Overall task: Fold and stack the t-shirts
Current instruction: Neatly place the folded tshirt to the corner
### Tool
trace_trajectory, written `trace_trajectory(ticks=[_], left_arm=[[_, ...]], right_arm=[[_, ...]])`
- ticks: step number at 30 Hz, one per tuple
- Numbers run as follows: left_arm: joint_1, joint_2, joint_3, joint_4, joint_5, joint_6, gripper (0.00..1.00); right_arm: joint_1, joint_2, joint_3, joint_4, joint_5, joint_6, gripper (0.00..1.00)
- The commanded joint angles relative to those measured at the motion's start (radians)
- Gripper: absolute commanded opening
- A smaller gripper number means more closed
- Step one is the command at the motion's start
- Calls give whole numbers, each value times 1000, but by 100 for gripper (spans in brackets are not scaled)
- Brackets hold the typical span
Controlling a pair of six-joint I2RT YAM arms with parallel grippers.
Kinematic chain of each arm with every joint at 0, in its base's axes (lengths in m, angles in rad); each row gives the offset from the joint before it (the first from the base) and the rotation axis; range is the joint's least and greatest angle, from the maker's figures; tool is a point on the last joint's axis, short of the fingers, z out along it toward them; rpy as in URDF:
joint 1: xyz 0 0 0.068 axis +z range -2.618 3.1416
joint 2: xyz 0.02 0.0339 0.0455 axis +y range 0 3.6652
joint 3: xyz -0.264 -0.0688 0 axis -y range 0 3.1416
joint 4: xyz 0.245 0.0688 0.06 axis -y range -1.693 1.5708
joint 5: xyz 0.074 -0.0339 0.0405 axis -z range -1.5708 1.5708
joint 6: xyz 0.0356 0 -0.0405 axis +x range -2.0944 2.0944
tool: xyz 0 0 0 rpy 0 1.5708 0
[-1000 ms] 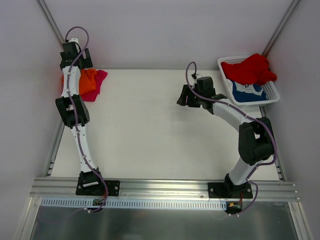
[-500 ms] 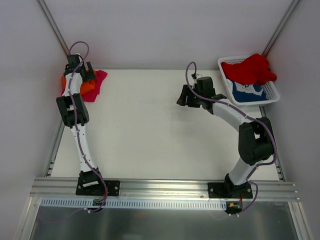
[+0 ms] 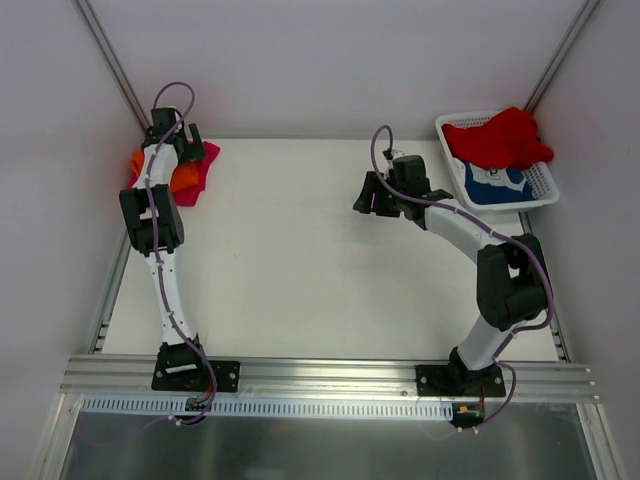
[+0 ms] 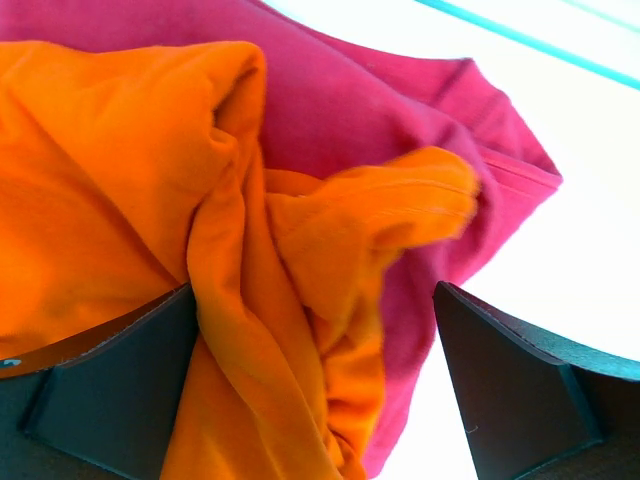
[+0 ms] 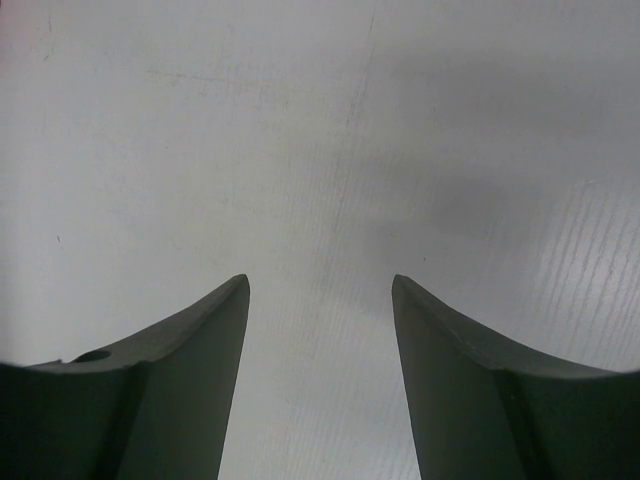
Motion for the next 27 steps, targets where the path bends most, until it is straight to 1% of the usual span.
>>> trace_trajectory(ticks=[1,9,12,14,17,20,21,23,24,27], left_arm=[[-46,-94,-18,-47,29,-24,99],[-98,-235,-23,-49,-37,10,99],[-103,-304,-63,-49,-45,7,99],[-115,-355,-84,-50,-46,-6,99],[-141,-428,-159,-47,-49,-44,99],[-167,-484,-199,-46,-34,-82,99],[-178,-499,-224,-47,-28,-99,99],[-190,-511,-253,-46,-20,-112,99],[-190,-517,-264,-46,-23,-116,99],[-254,-547,-317,-47,-15,-139,99]], right_arm=[[11,-32,-2,40,-10,10,63],[13,-46,-8,32,6,1,63],[12,-44,2,15,22,-15,63],[12,-32,31,-12,35,-22,64],[13,-6,90,-69,45,-35,64],[13,29,143,-137,70,-45,68],[12,60,184,-188,76,-44,69],[13,82,217,-247,85,-52,71],[13,86,219,-265,95,-56,71],[13,66,194,-267,121,-61,71]])
